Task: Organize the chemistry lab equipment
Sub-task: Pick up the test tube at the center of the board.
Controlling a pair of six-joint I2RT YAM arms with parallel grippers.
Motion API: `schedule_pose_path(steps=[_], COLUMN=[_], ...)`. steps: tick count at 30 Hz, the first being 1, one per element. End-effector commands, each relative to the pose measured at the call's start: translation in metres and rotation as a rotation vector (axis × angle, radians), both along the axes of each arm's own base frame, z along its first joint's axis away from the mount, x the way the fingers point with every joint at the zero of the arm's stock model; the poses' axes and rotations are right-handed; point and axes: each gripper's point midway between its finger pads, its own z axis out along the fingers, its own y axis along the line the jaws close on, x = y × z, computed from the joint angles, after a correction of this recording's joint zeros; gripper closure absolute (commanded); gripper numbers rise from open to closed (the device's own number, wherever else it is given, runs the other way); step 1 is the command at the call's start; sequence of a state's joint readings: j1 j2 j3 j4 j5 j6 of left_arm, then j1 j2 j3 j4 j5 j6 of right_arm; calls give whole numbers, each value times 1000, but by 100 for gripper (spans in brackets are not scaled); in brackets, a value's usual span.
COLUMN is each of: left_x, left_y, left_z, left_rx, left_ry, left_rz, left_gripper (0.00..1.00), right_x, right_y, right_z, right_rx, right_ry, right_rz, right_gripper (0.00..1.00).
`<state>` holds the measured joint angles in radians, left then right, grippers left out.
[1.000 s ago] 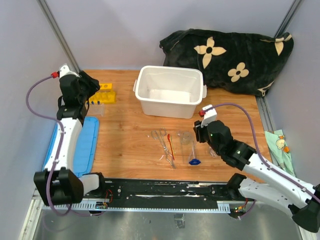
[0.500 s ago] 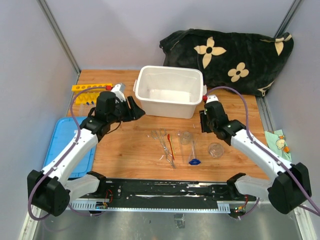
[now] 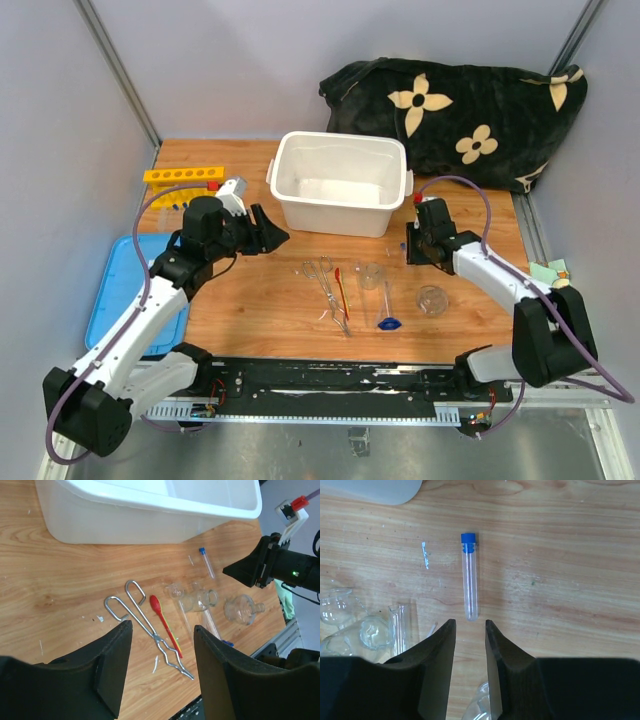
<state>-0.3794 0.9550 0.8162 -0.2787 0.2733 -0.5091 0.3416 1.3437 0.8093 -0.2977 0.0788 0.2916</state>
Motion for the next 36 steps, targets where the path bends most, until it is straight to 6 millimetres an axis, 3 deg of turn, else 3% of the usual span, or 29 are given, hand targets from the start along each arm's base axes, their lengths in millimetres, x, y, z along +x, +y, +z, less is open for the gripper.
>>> schedule_pose_path(steps=[1,8,21,27,30,36], left_x=[-5,-6,-3,-2,-1,2], left_y=[-9,-9,-10,-11,-13,-21], left_z=[-8,-10,-12,-16,-19,-21], left_rx=[-9,-9,-7,-3,-4,-30], left_ry=[13,17,29,41,52,69], left_rz=[-56,-60,-59,-61,-64,-91], left_gripper=[43,43,43,43,43,43], right_x=[5,7,9,7,7,4], right_y=[5,4,5,4,3,7], right_z=[-14,-35,-56,-61,-54,4], right_rx=[17,15,19,15,19,31], right_ry=[39,86,135,144,121,-68], right_rz=[17,8,3,-3,-5,42], right_gripper=[70,71,76,88,95,99])
